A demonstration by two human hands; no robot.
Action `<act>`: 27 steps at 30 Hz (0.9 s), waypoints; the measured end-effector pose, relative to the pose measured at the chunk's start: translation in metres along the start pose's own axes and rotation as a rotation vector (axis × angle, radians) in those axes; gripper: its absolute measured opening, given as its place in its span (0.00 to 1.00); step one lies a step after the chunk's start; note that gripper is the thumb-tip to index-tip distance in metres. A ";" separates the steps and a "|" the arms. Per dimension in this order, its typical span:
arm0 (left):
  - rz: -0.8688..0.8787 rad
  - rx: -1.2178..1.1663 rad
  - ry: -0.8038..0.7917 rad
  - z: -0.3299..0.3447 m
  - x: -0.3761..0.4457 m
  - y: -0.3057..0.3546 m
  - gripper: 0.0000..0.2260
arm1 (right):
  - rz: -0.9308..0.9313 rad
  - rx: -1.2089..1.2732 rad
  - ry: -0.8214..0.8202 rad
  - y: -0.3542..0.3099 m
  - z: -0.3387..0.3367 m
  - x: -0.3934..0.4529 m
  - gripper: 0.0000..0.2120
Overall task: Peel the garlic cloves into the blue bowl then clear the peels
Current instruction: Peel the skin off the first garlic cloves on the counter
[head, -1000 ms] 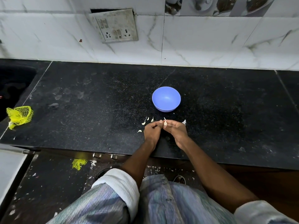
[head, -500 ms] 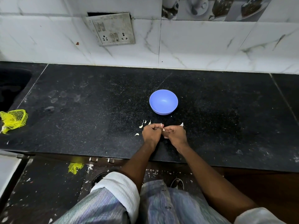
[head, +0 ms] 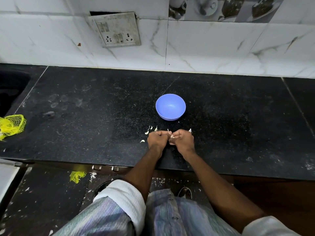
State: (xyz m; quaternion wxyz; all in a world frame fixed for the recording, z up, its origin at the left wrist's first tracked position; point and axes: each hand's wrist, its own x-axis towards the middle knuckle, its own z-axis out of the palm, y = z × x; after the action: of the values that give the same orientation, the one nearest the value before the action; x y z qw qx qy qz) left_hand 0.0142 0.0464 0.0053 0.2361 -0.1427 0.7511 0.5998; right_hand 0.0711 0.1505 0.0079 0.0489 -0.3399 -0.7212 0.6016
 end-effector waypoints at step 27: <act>0.070 -0.009 -0.083 -0.007 0.006 -0.005 0.09 | 0.122 0.363 -0.164 -0.001 -0.001 0.005 0.09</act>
State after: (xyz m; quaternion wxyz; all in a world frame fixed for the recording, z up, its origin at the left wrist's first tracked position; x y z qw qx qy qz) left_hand 0.0102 0.0391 -0.0008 0.2451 -0.0925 0.7426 0.6164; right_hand 0.0672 0.1537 0.0068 0.0137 -0.3184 -0.5806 0.7492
